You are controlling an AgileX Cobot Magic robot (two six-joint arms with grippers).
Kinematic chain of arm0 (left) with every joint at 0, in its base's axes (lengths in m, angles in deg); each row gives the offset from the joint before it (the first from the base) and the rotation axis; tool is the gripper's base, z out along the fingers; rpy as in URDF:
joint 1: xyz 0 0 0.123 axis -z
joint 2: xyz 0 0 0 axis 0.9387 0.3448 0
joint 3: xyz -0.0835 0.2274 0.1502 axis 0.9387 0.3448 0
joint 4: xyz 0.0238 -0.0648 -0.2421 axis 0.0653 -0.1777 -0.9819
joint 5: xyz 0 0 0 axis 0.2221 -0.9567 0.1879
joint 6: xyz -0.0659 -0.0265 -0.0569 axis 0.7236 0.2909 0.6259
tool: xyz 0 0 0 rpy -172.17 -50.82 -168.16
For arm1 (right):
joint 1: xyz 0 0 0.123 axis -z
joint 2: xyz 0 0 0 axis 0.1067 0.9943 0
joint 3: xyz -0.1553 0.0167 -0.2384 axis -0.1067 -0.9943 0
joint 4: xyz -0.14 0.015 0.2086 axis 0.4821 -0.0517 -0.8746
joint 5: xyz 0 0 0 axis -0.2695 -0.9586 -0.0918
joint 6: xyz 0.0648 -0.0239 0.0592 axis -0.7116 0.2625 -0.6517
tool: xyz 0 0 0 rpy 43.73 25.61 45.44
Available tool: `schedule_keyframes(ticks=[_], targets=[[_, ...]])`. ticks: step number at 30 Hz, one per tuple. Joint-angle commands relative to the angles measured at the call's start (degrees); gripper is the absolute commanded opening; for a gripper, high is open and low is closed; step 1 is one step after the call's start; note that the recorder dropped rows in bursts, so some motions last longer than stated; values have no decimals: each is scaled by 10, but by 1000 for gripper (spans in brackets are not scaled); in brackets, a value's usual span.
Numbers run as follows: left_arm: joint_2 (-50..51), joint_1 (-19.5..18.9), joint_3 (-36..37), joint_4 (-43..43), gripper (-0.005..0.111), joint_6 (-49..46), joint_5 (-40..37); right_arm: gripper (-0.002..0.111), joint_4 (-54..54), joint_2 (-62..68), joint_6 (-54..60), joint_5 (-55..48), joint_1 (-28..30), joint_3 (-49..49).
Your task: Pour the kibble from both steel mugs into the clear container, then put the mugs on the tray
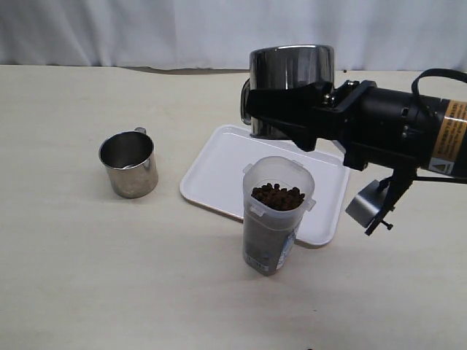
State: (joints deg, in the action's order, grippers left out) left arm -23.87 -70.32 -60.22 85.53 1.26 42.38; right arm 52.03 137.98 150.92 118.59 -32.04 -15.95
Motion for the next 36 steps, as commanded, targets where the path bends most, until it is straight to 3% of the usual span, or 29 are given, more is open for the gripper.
schedule_keyframes(ticks=[1, 16, 23, 28, 36], targets=[[-1, 5, 2, -2, 0, 2, 7, 5, -5, -2, 20, 12, -2, 5], [-1, 5, 2, -2, 0, 2, 7, 5, -12, -2, 22, 10, -2, 5], [-1, 5, 2, -2, 0, 2, 7, 5, -102, -2, -168, 10, -2, 5], [-1, 5, 2, -2, 0, 2, 7, 5, -175, -2, -424, 8, -2, 5], [-1, 5, 2, -2, 0, 2, 7, 5, -319, -2, -479, 9, -2, 5]])
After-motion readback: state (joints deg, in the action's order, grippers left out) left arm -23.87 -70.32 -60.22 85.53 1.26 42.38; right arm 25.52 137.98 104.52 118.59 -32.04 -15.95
